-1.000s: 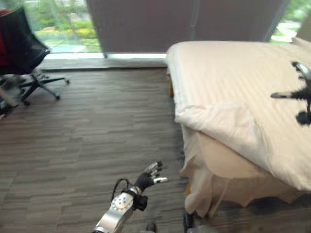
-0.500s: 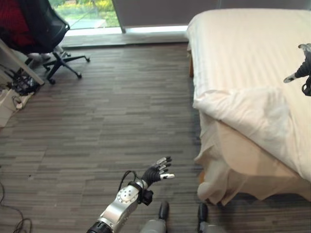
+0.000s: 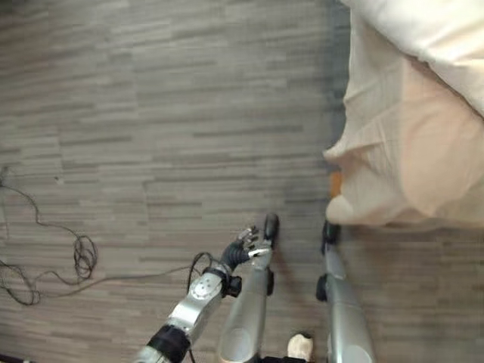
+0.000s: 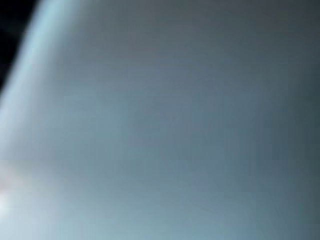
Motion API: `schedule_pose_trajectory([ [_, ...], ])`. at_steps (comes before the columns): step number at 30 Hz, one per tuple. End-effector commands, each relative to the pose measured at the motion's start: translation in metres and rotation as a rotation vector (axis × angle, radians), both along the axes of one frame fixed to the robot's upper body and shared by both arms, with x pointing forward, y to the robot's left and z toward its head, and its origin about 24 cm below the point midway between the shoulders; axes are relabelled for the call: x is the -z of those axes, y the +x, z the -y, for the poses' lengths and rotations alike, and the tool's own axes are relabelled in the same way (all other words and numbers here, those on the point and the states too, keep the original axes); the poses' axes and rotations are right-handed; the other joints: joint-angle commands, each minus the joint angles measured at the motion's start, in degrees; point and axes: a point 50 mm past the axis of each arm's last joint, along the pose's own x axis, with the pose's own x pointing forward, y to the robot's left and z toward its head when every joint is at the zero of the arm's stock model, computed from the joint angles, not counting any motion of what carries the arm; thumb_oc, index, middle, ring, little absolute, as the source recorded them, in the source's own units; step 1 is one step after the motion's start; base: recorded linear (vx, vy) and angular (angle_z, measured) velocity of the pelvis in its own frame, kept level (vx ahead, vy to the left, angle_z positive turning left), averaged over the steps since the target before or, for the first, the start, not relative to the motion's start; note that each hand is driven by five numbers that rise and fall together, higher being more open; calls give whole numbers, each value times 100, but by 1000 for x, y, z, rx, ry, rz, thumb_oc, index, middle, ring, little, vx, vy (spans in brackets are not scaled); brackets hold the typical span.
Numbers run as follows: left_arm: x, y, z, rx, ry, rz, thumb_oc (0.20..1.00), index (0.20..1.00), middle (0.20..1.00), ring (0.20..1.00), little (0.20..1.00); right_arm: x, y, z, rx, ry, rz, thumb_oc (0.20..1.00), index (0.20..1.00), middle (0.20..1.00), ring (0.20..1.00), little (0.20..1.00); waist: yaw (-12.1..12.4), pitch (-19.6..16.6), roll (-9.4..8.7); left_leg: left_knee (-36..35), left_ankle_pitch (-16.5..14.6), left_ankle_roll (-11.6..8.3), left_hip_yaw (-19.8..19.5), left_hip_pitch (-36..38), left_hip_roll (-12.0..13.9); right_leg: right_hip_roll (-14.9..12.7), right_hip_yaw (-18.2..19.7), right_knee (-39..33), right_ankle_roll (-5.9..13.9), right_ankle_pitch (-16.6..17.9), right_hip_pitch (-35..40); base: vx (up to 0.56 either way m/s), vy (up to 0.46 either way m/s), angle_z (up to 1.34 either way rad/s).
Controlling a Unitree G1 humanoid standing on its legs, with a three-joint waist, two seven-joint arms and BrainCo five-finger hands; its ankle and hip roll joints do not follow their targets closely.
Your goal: Making the bed.
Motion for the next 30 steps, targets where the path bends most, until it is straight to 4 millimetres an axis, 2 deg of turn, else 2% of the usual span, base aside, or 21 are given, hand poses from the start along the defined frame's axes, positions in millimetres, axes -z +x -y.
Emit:
schedule_pose_trajectory([
  [1, -12, -9, 31, 133, -43, 92, 1000, 1000, 1000, 1000, 1000, 148, 24, -58, -229, -107, -539, 200, 200, 200, 200, 200, -29, -339, -94, -271, 266, -459, 105, 349, 52, -42, 249, 68, 488, -72, 481, 124, -28, -36],
  [2, -9, -8, 31, 104, -40, 86, 1000, 1000, 1000, 1000, 1000, 210, 11, -91, -390, -88, -697, 200, 200, 200, 200, 200, -186, -301, -174, -271, 205, -439, 128, 493, 70, -28, 266, 68, 457, -142, 611, 99, -33, -42],
  [3, -10, -8, 28, 85, -39, 91, 1000, 1000, 1000, 1000, 1000, 231, 0, -97, -430, -79, -763, 200, 200, 200, 200, 200, -238, -302, -209, -271, 169, -431, 120, 571, 73, -34, 247, 68, 447, -182, 683, 163, -20, -32],
  [4, -15, -4, 17, 39, -18, 126, 1000, 1000, 1000, 1000, 1000, 275, -34, -112, -525, 35, -839, 200, 200, 200, 200, 200, -427, -293, -289, -271, 84, -415, 172, 784, 100, -50, 246, 68, 439, -226, 852, 124, -1, -15],
  [6, -17, 0, 11, 33, 19, 144, 1000, 1000, 1000, 1000, 1000, 303, -60, -110, -510, 140, -901, 200, 200, 200, 200, 200, -556, -337, -347, -271, 4, -399, 220, 941, 108, -69, 244, 68, 442, -262, 974, 114, 16, -7],
  [7, -19, 4, 10, 24, 39, 160, 1000, 1000, 1000, 1000, 1000, 355, -113, -108, -411, 376, -990, 200, 200, 200, 200, 200, -701, -441, -405, -271, -93, -352, 330, 1165, 110, -74, 270, 68, 465, -290, 1142, 110, 40, -8],
  [11, -15, 4, 10, 54, 84, 151, 1000, 1000, 1000, 1000, 1000, 400, -174, -111, -266, 608, -1084, 200, 200, 200, 200, 200, -872, -641, -424, -271, -235, -271, 469, 1524, 107, -82, 378, 68, 478, -351, 1413, 78, 62, -20],
  [14, -8, 0, 11, 75, 105, 124, 1000, 1000, 1000, 1000, 1000, 426, -228, -114, -176, 694, -1221, 200, 200, 200, 200, 200, -983, -825, -442, -271, -357, -208, 570, 1827, 107, -95, 468, 68, 482, -399, 1658, 75, 56, -13],
  [15, -7, -2, 13, 88, 100, 119, 1000, 1000, 1000, 1000, 1000, 437, -254, -114, -106, 730, -1296, 200, 200, 200, 200, 200, -999, -881, -429, -271, -397, -178, 578, 1923, 95, -101, 495, 68, 484, -406, 1742, 62, 61, 1],
  [18, 0, -7, 15, 111, 93, 81, 1000, 1000, 1000, 1000, 1000, 456, -303, -136, -48, 812, -1498, 200, 200, 200, 200, 200, -1029, -1045, -370, -271, -480, -110, 585, 2145, 68, -126, 528, 79, 484, -476, 1943, 46, 55, 3],
  [20, 2, -8, 15, 115, 93, 73, 1000, 1000, 1000, 1000, 1000, 457, -309, -137, -33, 823, -1513, 200, 200, 200, 200, 200, -1031, -1078, -370, -271, -503, -97, 592, 2207, 69, -132, 533, 77, 481, -486, 2008, 25, 40, 5],
  [21, 7, -12, 15, 122, 92, 45, 1000, 1000, 1000, 1000, 1000, 462, -326, -147, -39, 832, -1599, 200, 200, 200, 200, 200, -1019, -1173, -348, -271, -537, -65, 608, 2300, 62, -146, 548, 73, 482, -520, 2106, 14, 36, -2],
  [22, 8, -12, 15, 122, 92, 44, 1000, 1000, 1000, 1000, 1000, 462, -326, -147, -39, 832, -1600, 200, 200, 200, 200, 200, -1018, -1170, -350, -271, -539, -64, 610, 2307, 62, -147, 549, 72, 482, -522, 2114, 23, 68, -2],
  [23, 12, -16, 13, 125, 93, 24, 1000, 1000, 1000, 1000, 1000, 463, -335, -149, -23, 842, -1643, 200, 200, 200, 200, 200, -998, -1257, -335, -271, -580, -26, 613, 2415, 40, -162, 553, 68, 487, -527, 2214, 17, 46, -1],
  [25, 16, -19, 13, 128, 93, 5, 1000, 1000, 1000, 1000, 1000, 462, -334, -144, 14, 857, -1620, 200, 200, 200, 200, 200, -979, -1306, -328, -271, -604, -10, 621, 2471, 29, -163, 548, 68, 496, -541, 2261, 15, 40, -2],
  [27, 19, -25, 12, 148, 73, -24, 1000, 1000, 1000, 1000, 1000, 453, -302, -120, 98, 878, -1437, 200, 200, 200, 200, 200, -927, -1417, -309, -271, -631, 27, 629, 2567, -3, -203, 558, 68, 520, -540, 2348, -6, 39, -2],
  [28, 19, -26, 12, 152, 68, -29, 1000, 1000, 1000, 1000, 1000, 444, -272, -108, 79, 867, -1312, 200, 200, 200, 200, 200, -911, -1461, -322, -271, -627, 35, 630, 2584, -18, -218, 561, 68, 528, -530, 2363, -32, 45, -4],
  [30, 15, -24, 8, 118, 41, -22, 1000, 1000, 1000, 1000, 1000, 416, -211, -100, -84, 808, -1083, 200, 200, 200, 200, 200, -921, -1480, -340, -271, -638, 46, 684, 2631, -42, -236, 620, 69, 558, -495, 2394, -46, 55, -4],
])
